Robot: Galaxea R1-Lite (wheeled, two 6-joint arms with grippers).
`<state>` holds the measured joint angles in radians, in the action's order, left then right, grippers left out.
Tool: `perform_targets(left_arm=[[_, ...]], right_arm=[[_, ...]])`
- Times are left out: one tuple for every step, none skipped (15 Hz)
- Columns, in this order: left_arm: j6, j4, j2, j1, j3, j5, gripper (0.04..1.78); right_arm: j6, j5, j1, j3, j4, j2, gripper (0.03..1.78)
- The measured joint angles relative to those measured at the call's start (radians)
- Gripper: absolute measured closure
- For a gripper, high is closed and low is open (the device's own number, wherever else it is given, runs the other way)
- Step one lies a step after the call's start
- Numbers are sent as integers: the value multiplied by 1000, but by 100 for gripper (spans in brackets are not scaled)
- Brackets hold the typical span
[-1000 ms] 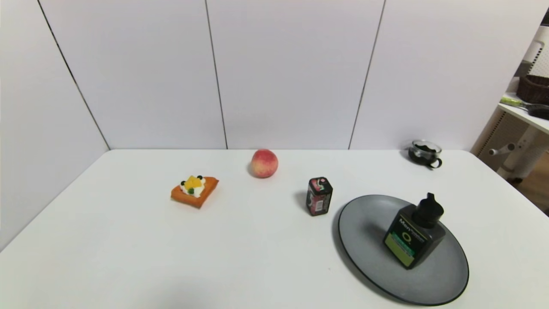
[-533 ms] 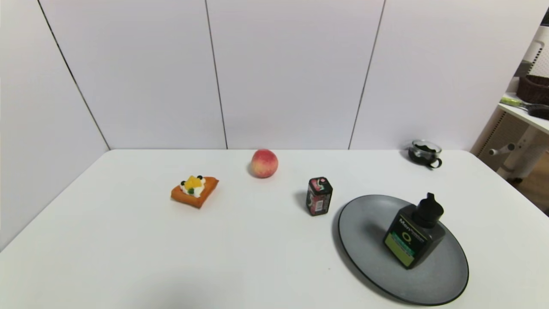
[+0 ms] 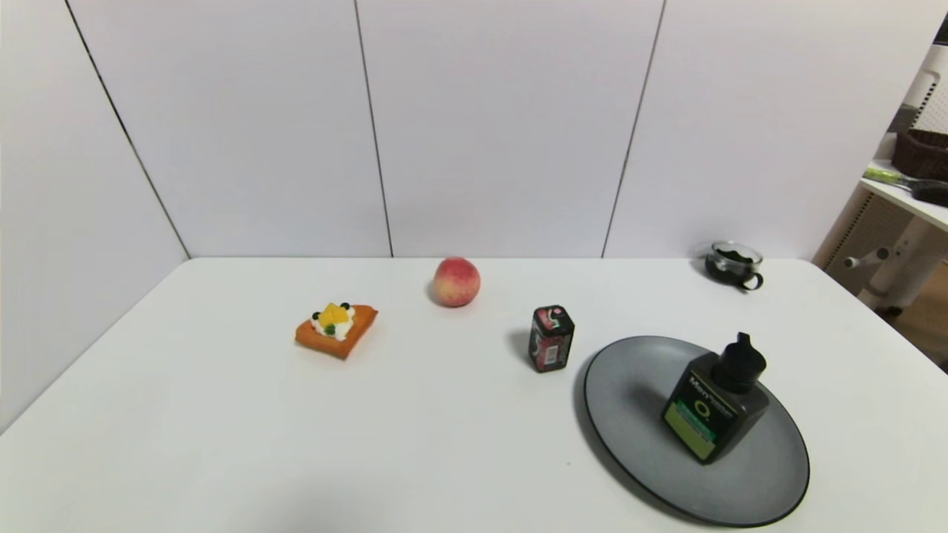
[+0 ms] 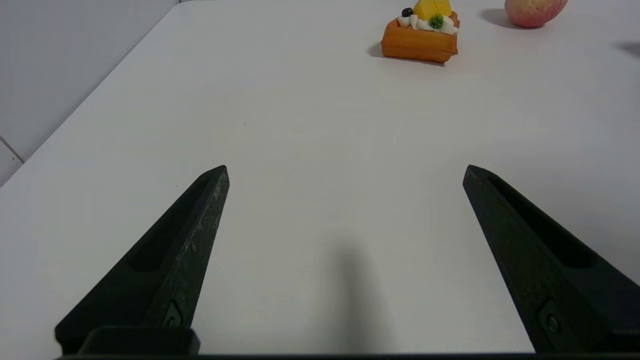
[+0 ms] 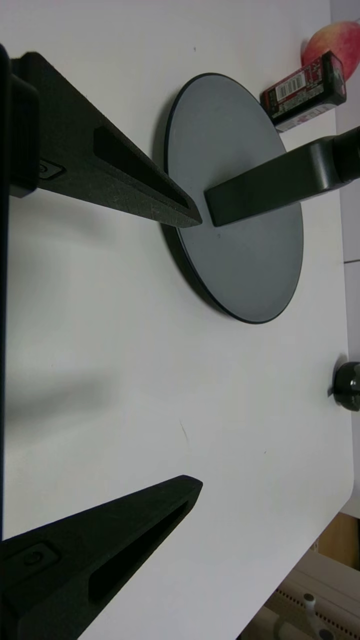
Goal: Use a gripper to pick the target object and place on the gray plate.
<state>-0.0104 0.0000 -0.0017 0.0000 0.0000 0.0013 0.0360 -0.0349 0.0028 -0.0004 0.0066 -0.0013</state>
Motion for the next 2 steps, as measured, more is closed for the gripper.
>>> perform_targets(left_arm=[[0, 0, 0, 0, 0, 0, 13], [0, 0, 0, 0, 0, 0, 13]], right_arm=[[1, 0, 0, 0, -4, 0, 10], [7, 0, 0, 0, -9, 0, 10]])
